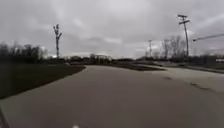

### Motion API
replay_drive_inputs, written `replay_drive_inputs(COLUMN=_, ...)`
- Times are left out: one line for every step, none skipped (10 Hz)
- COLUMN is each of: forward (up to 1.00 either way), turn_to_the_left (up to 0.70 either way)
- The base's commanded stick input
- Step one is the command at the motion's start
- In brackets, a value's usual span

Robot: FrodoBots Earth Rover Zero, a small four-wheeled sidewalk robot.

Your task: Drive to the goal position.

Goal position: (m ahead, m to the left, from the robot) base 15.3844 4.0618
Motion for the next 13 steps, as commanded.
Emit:
replay_drive_inputs(forward=1.00, turn_to_the_left=0.00)
replay_drive_inputs(forward=1.00, turn_to_the_left=0.00)
replay_drive_inputs(forward=1.00, turn_to_the_left=0.00)
replay_drive_inputs(forward=1.00, turn_to_the_left=0.00)
replay_drive_inputs(forward=1.00, turn_to_the_left=0.00)
replay_drive_inputs(forward=1.00, turn_to_the_left=0.00)
replay_drive_inputs(forward=1.00, turn_to_the_left=0.00)
replay_drive_inputs(forward=1.00, turn_to_the_left=0.00)
replay_drive_inputs(forward=1.00, turn_to_the_left=0.00)
replay_drive_inputs(forward=1.00, turn_to_the_left=0.00)
replay_drive_inputs(forward=1.00, turn_to_the_left=0.00)
replay_drive_inputs(forward=1.00, turn_to_the_left=0.00)
replay_drive_inputs(forward=1.00, turn_to_the_left=0.00)
